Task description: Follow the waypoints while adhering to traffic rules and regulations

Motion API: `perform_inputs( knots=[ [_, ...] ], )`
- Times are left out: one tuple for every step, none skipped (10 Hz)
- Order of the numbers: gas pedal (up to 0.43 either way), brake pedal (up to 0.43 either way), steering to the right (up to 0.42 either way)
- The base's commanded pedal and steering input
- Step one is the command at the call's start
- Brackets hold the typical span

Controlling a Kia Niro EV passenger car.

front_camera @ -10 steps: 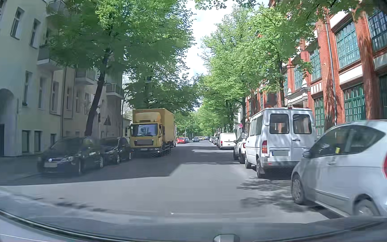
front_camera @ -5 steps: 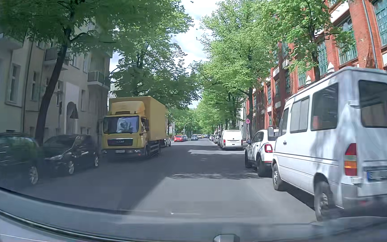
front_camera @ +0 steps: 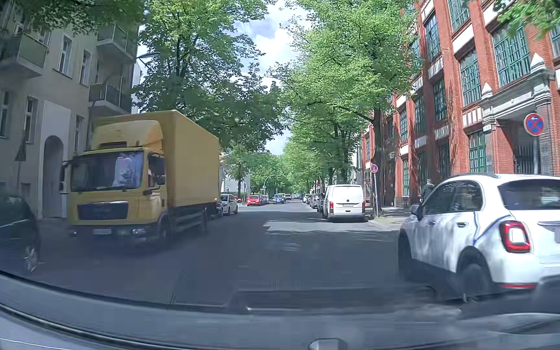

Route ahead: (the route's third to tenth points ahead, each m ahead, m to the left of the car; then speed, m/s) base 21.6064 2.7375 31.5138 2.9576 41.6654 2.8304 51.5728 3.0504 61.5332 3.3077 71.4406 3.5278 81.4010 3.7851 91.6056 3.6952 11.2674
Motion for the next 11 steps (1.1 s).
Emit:
perform_inputs(
  knots=[
    [0.039,0.018,-0.001],
    [0.039,0.018,-0.002],
    [0.039,0.018,-0.002],
    [0.039,0.018,-0.003],
    [0.039,0.018,-0.004],
    [0.039,0.018,-0.003],
    [0.039,0.018,-0.004],
    [0.028,0.018,-0.004],
    [0.028,0.018,-0.004],
    [0.028,0.018,-0.003],
    [0.020,0.018,-0.002]
  ],
)
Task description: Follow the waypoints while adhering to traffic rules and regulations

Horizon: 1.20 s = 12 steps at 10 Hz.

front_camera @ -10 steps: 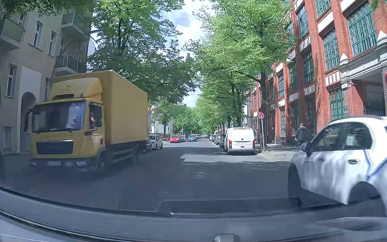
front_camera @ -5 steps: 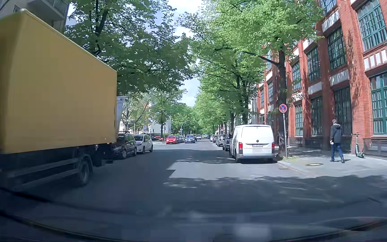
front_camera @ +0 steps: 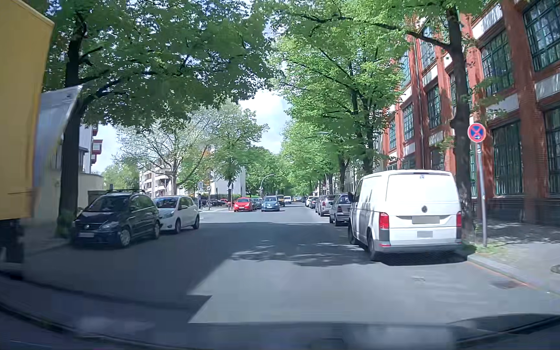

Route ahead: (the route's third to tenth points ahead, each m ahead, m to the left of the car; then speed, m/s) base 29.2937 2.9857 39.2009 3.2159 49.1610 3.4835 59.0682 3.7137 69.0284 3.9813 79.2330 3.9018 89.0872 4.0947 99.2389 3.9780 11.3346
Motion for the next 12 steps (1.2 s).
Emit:
perform_inputs(
  knots=[
    [0.020,0.018,-0.002],
    [0.020,0.018,-0.002],
    [0.000,0.018,-0.003],
    [0.000,0.018,-0.004],
    [0.000,0.018,-0.005],
    [0.000,0.018,-0.005],
    [0.000,0.018,-0.005],
    [0.000,0.018,-0.005],
    [0.000,0.018,-0.004],
    [0.000,0.018,-0.005],
    [0.000,0.018,-0.005],
    [0.000,0.018,-0.004]
  ],
)
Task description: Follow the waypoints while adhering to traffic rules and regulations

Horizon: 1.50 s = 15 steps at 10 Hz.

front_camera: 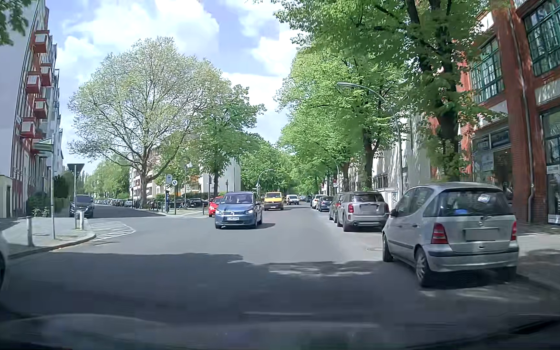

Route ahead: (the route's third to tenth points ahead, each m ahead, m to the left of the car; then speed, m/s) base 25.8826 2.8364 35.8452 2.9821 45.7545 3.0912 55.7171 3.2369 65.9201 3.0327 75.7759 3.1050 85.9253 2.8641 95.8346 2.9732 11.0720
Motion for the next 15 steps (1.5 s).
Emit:
perform_inputs(
  knots=[
    [0.000,0.018,-0.004],
    [0.000,0.018,-0.004],
    [0.000,0.018,-0.003],
    [0.000,0.018,-0.003],
    [0.000,0.018,-0.002],
    [0.000,0.018,-0.001],
    [0.000,0.018,0.001],
    [0.028,0.018,0.004],
    [0.087,0.018,0.005],
    [0.087,0.018,0.005],
    [0.087,0.018,0.004],
    [0.079,0.018,0.003],
    [0.079,0.018,0.003],
    [0.079,0.018,0.002],
    [0.079,0.018,0.002]
  ],
)
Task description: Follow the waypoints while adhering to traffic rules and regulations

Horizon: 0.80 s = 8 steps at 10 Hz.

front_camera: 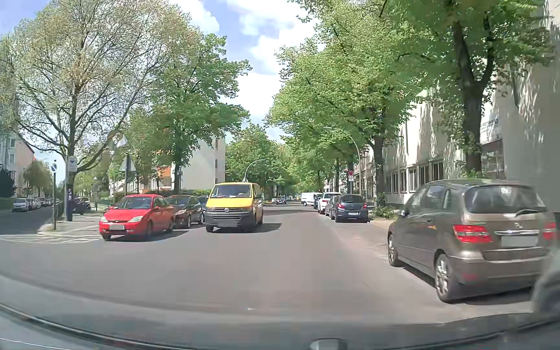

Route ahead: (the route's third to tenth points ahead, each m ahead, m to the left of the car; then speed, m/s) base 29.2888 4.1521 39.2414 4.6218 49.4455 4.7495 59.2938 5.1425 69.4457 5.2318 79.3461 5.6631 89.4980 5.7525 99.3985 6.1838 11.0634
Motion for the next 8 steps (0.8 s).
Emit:
perform_inputs(
  knots=[
    [0.067,0.018,0.002],
    [0.067,0.018,0.002],
    [0.059,0.018,0.002],
    [0.047,0.018,-0.001],
    [0.047,0.018,-0.004],
    [0.047,0.018,-0.003],
    [0.047,0.018,-0.003],
    [0.047,0.018,-0.003]
  ],
)
